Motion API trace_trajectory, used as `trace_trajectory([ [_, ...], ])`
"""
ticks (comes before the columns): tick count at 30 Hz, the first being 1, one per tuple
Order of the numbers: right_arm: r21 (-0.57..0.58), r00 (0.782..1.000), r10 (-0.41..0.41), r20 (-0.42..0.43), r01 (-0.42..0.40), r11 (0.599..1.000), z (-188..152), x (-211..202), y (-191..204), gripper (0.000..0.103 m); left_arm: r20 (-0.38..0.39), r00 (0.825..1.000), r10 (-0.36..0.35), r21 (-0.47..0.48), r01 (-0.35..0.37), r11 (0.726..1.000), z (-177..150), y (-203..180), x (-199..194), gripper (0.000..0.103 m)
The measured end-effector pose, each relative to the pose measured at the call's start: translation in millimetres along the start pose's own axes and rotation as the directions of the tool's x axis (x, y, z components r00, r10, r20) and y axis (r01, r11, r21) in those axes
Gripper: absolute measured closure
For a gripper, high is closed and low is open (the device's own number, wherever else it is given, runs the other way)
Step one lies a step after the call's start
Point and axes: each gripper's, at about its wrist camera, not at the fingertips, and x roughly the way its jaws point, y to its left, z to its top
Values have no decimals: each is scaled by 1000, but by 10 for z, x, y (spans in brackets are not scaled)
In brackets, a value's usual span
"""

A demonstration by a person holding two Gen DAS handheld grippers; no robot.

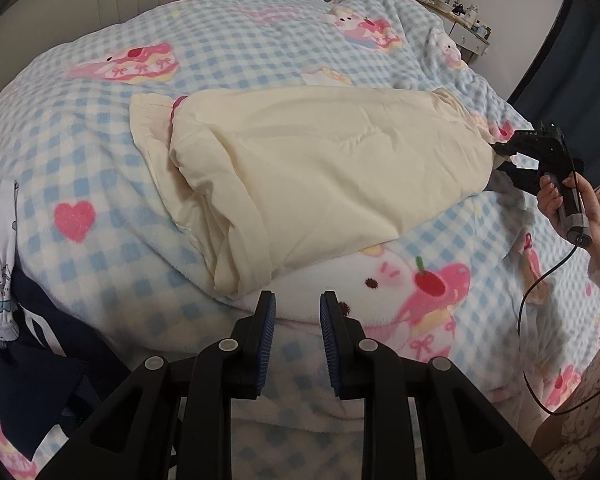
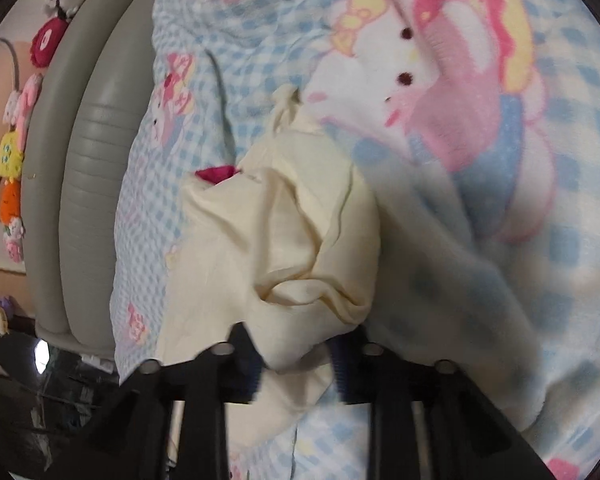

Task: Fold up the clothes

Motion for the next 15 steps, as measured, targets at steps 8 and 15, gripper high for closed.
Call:
trace_trajectory([
  [8,-572,988,-23,155,109,813,-362,-346,1214,90,13,1000,9,-36,-9,999,-101,109,-61,82],
  [15,-852,997,53,-50,-70,520,-1182,116,2469,91,65,998,-6,-80,11,997,-145,205,-154,82],
])
